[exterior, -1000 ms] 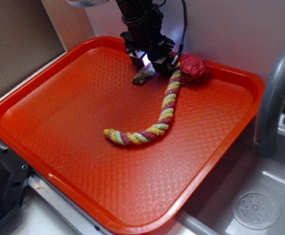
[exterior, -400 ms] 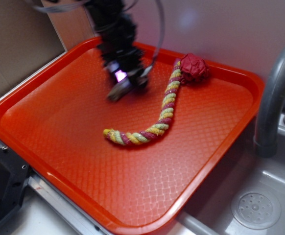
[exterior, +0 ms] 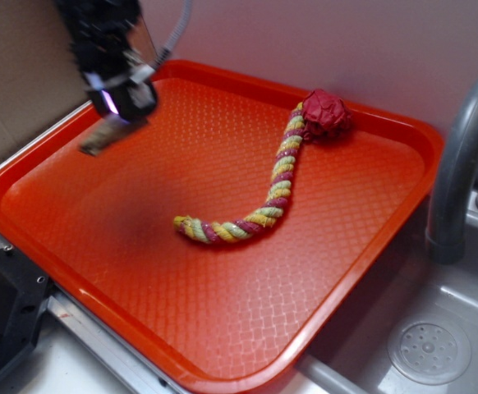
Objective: Grab the wood chip.
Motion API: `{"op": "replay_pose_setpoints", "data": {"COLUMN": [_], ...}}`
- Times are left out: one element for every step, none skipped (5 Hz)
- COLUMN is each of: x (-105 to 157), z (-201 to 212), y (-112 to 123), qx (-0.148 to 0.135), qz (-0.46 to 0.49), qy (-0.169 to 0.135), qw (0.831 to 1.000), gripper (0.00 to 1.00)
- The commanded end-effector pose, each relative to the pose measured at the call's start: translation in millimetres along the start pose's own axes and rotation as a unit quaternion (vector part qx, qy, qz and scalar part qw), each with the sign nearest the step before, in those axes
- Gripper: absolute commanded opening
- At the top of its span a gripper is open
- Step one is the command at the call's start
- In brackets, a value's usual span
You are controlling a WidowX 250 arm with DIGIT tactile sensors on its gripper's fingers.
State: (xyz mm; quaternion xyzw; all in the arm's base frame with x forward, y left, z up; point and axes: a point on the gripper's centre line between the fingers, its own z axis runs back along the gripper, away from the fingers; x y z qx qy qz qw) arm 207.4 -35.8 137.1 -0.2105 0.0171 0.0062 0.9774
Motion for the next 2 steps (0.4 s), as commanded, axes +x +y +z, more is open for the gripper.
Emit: {"op": "replay_pose_setpoints", "data": {"x": [-13, -11], "z": [103, 95], "y": [-33, -45], "qx": [-0.052, 0.000], "qz": [-0.017, 0.010], "qy": [-0.103, -0.125], "qw": [0.993, 0.992], "gripper": [0.00, 0.00]}}
